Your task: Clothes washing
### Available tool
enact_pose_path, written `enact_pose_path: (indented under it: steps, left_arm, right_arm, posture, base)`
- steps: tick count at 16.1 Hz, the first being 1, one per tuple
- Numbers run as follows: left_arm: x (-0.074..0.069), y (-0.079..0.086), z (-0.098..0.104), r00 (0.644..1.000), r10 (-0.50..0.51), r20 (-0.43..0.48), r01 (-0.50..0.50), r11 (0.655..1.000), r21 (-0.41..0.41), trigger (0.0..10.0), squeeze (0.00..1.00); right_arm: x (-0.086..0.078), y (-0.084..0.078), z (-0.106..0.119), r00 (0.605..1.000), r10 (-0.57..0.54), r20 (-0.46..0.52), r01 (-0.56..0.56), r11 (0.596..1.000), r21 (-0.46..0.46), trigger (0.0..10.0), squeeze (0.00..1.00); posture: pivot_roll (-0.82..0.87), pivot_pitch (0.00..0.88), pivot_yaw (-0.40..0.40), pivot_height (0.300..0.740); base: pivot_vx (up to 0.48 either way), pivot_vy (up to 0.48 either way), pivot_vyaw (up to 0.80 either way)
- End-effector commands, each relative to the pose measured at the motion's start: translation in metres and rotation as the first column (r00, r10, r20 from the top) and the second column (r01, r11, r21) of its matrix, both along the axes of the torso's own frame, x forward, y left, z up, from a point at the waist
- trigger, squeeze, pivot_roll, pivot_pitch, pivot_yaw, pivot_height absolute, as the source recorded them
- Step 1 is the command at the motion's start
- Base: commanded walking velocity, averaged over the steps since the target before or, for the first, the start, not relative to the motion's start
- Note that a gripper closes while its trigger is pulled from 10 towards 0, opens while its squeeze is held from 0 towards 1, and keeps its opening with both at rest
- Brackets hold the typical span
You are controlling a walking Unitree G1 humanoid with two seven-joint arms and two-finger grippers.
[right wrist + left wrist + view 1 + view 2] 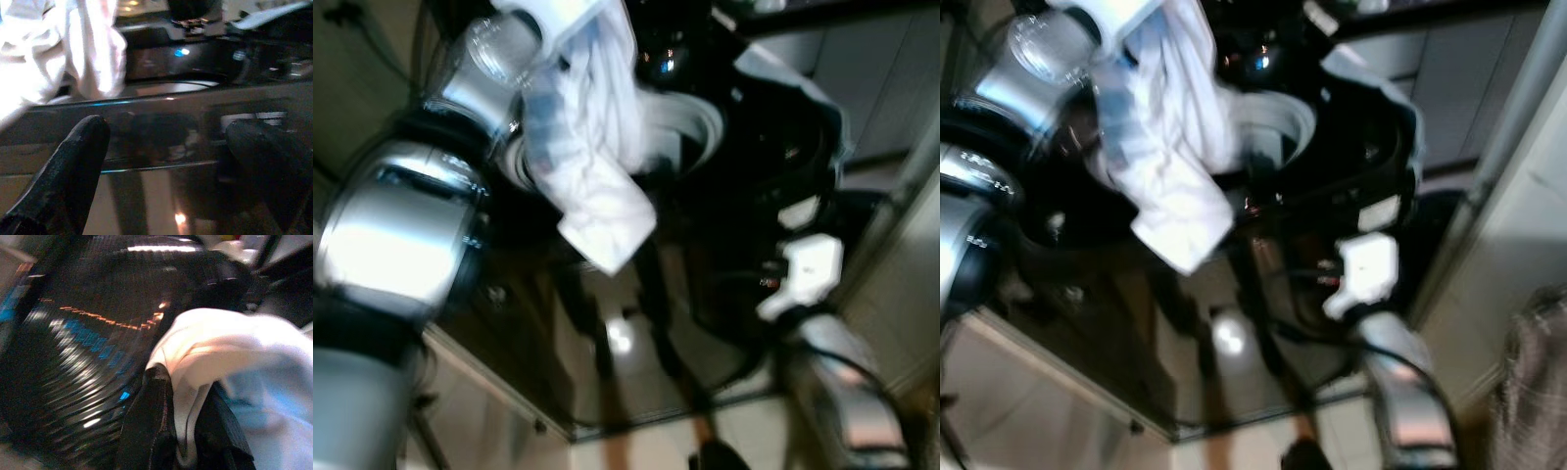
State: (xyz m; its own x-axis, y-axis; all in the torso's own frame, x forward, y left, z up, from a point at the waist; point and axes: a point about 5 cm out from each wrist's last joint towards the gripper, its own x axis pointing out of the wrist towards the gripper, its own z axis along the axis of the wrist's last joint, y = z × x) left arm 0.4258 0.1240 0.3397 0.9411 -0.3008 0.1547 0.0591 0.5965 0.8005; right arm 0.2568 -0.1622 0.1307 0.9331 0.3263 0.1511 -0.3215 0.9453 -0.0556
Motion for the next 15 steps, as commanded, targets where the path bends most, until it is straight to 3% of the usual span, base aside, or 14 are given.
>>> enact_pose_path:
  steps: [1, 3, 4, 8, 12, 15]
  left_arm:
    - [0.002, 0.021, -0.017, 0.995, 0.077, -0.065, -0.074, 0.996, 0.045, 10.0, 0.00]
    - [0.003, 0.022, -0.040, 0.988, 0.075, -0.135, -0.068, 0.996, 0.060, 10.0, 0.00]
    - [0.003, 0.023, -0.048, 0.984, 0.083, -0.157, -0.073, 0.995, 0.074, 10.0, 1.00]
    - [0.002, 0.023, -0.063, 0.967, 0.062, -0.246, -0.057, 0.998, 0.030, 10.0, 1.00]
    - [0.002, 0.018, -0.056, 0.976, 0.048, -0.210, -0.034, 0.997, 0.072, 10.0, 1.00]
    - [0.000, -0.004, -0.048, 0.973, -0.100, -0.207, 0.101, 0.995, -0.007, 10.0, 1.00]
  right_arm:
    - [-0.003, 0.008, 0.003, 1.000, 0.029, -0.001, -0.029, 0.999, 0.026, 10.0, 0.00]
    - [-0.002, 0.010, 0.004, 0.999, 0.033, -0.008, -0.033, 0.999, 0.025, 10.0, 0.00]
    - [-0.002, 0.010, 0.005, 0.999, 0.036, -0.010, -0.036, 0.999, 0.025, 10.0, 0.00]
    - [-0.004, 0.014, 0.007, 0.998, 0.063, -0.019, -0.063, 0.998, 0.025, 10.0, 0.00]
    - [-0.001, 0.015, 0.009, 0.997, 0.068, -0.025, -0.067, 0.997, 0.025, 10.0, 0.00]
    - [-0.001, 0.018, 0.008, 0.998, 0.062, -0.029, -0.061, 0.998, 0.030, 10.0, 0.00]
  posture:
    - [-0.33, 0.000, 0.159, 0.740]
    - [-0.33, 0.000, 0.155, 0.740]
    - [-0.33, 0.000, 0.152, 0.740]
    - [-0.32, 0.000, 0.142, 0.740]
    - [-0.31, 0.000, 0.136, 0.740]
    - [-0.32, 0.000, 0.145, 0.740]
  base:
    - [0.000, 0.000, 0.00]
    - [0.000, 0.000, 0.00]
    - [0.000, 0.000, 0.00]
    - [0.000, 0.000, 0.00]
    - [0.000, 0.000, 0.00]
    - [0.000, 0.000, 0.00]
